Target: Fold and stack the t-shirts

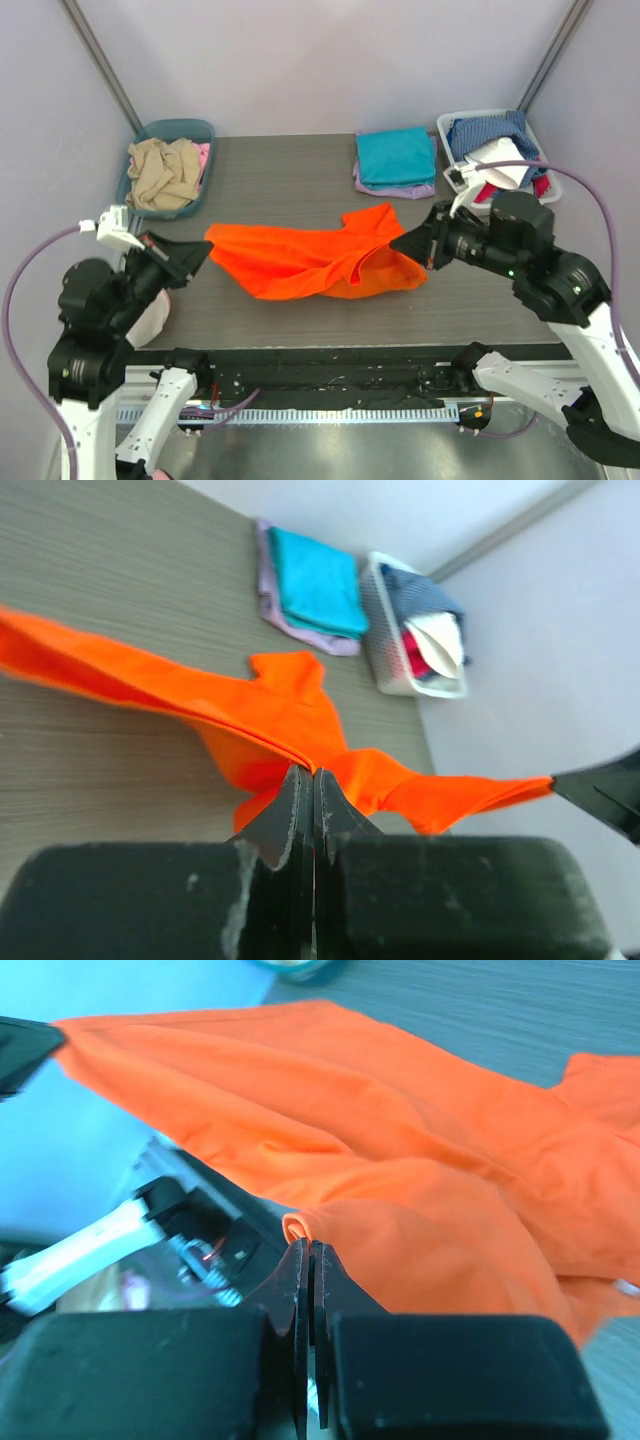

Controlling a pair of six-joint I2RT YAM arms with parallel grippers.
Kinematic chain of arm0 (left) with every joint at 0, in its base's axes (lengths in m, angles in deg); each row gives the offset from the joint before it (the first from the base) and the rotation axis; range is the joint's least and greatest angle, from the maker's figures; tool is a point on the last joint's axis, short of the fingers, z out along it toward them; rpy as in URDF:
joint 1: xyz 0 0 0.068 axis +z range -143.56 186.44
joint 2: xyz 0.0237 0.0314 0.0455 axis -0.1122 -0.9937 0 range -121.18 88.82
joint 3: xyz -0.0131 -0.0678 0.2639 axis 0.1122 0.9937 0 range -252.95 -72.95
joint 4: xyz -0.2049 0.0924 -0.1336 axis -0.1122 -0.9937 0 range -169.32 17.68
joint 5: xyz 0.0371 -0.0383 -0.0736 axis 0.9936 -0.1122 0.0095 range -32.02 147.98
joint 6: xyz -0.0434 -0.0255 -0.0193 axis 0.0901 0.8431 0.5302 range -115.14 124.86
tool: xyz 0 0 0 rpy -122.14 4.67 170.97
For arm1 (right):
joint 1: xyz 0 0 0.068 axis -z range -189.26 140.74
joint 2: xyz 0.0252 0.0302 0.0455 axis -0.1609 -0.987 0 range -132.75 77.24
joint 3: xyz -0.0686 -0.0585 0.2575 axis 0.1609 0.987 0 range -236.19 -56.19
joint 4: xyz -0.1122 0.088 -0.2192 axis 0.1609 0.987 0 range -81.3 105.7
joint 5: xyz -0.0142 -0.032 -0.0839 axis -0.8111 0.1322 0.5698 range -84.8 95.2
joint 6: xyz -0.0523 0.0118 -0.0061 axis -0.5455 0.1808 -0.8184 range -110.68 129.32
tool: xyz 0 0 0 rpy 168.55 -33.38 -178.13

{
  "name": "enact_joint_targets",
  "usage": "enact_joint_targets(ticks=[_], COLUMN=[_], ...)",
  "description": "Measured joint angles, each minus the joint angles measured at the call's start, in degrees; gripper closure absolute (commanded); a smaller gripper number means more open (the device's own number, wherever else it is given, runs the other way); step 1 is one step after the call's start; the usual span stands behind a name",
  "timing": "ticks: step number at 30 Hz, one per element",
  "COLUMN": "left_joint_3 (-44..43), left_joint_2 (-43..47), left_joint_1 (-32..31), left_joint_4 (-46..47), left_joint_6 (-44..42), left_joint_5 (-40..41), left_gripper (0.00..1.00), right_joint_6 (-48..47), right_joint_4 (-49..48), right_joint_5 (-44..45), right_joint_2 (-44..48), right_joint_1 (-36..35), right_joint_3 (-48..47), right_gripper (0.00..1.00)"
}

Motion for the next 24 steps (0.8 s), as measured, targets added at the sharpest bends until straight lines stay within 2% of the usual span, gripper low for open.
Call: enact_joint_targets(ticks=[4, 10, 13, 15, 17, 19, 21, 24], left_joint_3=[0.57, -1.18, 2.84, 9.55, 16.13, 20.63, 20.68, 13.75], left_joint_2=[8.11, 9.2, 9.25, 8.81, 5.2, -3.1, -13.42, -33.99], left_joint_1=[-0.04, -0.04, -0.04, -0.15, -0.15, -0.15, -0.15, -0.15], left_joint_4=[-2.86, -6.86, -5.73, -1.84, 2.34, 7.28, 11.87, 18.12], left_joint_6=[1.53, 1.55, 1.81, 2.82, 3.37, 3.41, 2.58, 0.48], left_joint_5=[-4.11, -6.78, -5.95, -4.37, -2.78, -0.9, 0.74, 2.99], left_gripper=[1.0, 1.0, 1.0, 1.0, 1.0, 1.0, 1.0, 1.0], right_joint_6=[1.09, 3.04, 3.63, 3.87, 3.74, 3.34, 2.97, 1.57], right_joint_4=[2.05, 3.17, 0.96, -1.53, -4.04, -6.97, -11.63, -15.8], right_joint_5=[-5.75, -9.57, -7.52, -4.83, -1.29, 0.33, 0.42, 2.01], right_joint_2=[4.87, 8.44, 8.35, 7.28, 2.14, -5.6, -14.67, -28.26], right_joint_1=[-0.04, -0.04, -0.15, -0.17, 0.55, 3.56, 9.79, 19.02], right_joint_3=[-0.04, -0.42, 3.96, 9.03, 13.7, 15.54, 15.85, 12.81], right_gripper=[0.99, 0.99, 0.99, 0.99, 0.99, 0.99, 0.99, 0.99])
